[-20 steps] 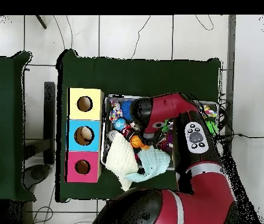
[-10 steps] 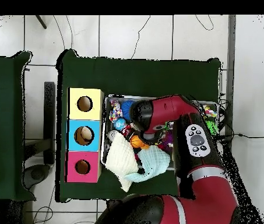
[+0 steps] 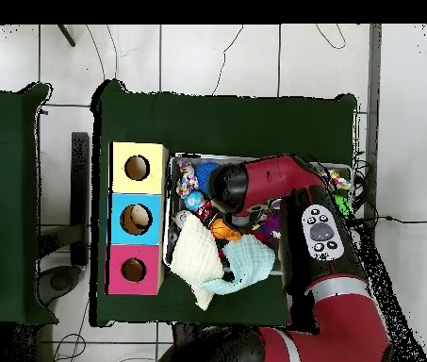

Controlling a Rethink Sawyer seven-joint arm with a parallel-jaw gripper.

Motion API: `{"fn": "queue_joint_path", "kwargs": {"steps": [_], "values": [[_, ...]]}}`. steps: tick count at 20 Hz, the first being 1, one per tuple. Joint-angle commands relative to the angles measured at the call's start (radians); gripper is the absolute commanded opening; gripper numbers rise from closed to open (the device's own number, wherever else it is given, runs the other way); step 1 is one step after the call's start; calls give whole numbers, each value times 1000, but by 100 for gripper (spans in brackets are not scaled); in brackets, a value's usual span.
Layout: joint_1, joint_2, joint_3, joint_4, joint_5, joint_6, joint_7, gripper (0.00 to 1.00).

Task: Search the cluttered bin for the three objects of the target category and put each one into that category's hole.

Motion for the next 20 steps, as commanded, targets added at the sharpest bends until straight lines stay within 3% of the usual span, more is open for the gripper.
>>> {"fn": "queue_joint_path", "kwargs": {"steps": [1, 8, 13, 20], "values": [[-3, 9, 20, 21, 20, -37, -34, 0], [4, 10, 10, 13, 21, -21, -19, 0], [8, 22, 7, -3, 7, -103, 36, 0], [11, 28, 8, -14, 6, -136, 53, 0]]}}
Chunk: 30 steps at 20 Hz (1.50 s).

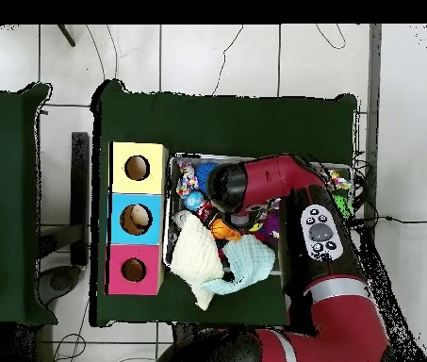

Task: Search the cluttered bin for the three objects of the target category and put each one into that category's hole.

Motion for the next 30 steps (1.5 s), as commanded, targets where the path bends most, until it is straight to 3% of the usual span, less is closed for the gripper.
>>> {"fn": "queue_joint_path", "kwargs": {"steps": [1, 2, 18, 21, 30], "values": [[2, 34, 18, -16, 2, -128, 39, 0], [4, 36, 15, -19, 3, -126, 37, 100], [13, 35, -5, -20, -1, -49, 6, 100], [37, 68, -43, -43, -30, 22, 4, 100], [65, 127, -83, -90, -27, 46, -5, 100]]}}
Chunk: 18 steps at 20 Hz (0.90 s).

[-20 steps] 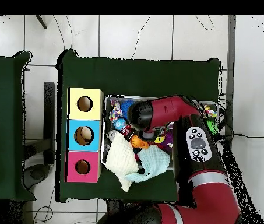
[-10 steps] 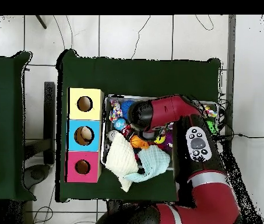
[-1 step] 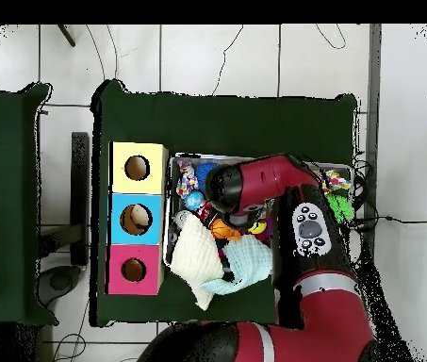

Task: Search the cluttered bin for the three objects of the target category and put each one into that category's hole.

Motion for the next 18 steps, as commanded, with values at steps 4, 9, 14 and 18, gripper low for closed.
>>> {"fn": "queue_joint_path", "kwargs": {"steps": [4, 9, 14, 18], "values": [[22, 92, -29, -59, -19, 76, -11, 100], [24, 94, -38, -55, -14, 38, -4, 100], [21, 91, -28, -57, -3, 2, 0, 100], [19, 88, -26, -52, -2, -3, -4, 0]]}}
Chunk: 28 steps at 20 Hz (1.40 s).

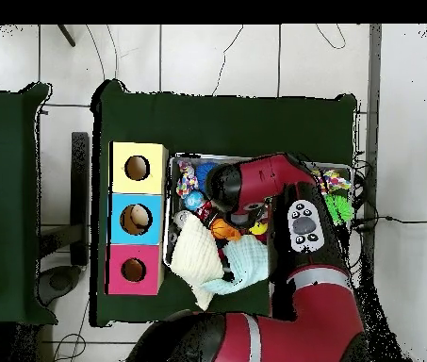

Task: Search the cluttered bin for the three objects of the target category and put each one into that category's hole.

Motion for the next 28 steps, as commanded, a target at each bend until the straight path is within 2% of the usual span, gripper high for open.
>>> {"fn": "queue_joint_path", "kwargs": {"steps": [1, 15, 18, 21, 24, 28], "values": [[-1, 54, 9, -11, -2, -18, -4, 0], [-1, 48, 10, -6, -5, -27, -8, 0], [-7, 23, 7, 24, -8, -49, -14, 0], [-28, -50, 20, 94, 10, -80, -48, 0], [-61, -175, 54, 162, 68, -71, -104, 0], [-71, -234, 68, 160, 103, -9, -133, 0]]}}
